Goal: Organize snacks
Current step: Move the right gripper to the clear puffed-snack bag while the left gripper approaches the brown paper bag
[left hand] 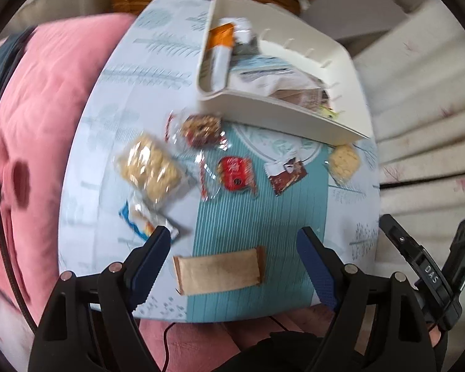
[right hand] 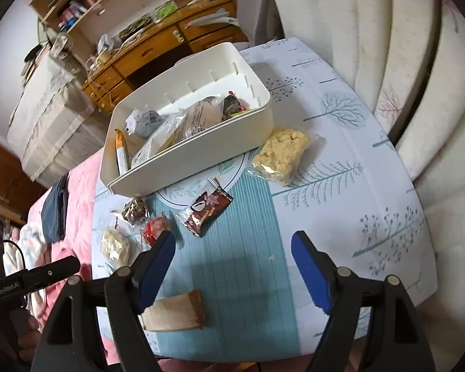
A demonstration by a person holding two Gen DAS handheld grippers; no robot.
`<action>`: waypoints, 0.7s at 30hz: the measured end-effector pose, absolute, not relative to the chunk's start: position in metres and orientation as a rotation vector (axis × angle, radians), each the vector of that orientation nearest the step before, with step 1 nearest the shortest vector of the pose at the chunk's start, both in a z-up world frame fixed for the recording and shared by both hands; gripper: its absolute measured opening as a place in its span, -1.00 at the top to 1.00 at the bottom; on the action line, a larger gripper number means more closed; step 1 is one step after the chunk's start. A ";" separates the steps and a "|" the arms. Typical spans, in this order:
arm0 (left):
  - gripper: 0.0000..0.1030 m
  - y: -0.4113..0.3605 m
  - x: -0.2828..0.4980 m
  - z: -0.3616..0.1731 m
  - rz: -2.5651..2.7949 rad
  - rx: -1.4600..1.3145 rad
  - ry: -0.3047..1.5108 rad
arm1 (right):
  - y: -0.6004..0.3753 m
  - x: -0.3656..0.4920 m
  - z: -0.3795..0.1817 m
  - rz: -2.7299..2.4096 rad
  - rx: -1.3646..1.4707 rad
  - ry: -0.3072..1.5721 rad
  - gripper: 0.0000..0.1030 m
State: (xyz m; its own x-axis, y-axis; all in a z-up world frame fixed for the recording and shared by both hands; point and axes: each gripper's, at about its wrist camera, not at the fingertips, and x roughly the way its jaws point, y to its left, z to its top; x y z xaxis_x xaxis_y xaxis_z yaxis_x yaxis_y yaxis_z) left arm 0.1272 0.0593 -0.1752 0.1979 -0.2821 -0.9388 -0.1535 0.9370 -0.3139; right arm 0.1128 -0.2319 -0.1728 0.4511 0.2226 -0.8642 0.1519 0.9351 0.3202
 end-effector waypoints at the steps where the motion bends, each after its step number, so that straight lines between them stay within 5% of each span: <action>1: -0.60 0.058 0.124 -0.179 -0.066 -0.394 1.386 | -0.235 0.115 -0.174 0.056 0.375 1.114 -0.51; 21: -0.61 0.046 0.062 -0.250 0.534 -0.886 1.370 | -0.302 0.185 -0.211 0.213 0.355 1.235 -0.51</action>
State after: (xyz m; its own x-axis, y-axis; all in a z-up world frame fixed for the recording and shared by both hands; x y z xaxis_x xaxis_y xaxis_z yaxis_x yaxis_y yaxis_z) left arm 0.0618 0.0459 -0.2497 0.1594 -0.1639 -0.9735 -0.7797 0.5839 -0.2260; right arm 0.1849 -0.3019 -0.2115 0.3201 0.3480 -0.8812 0.0323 0.9256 0.3772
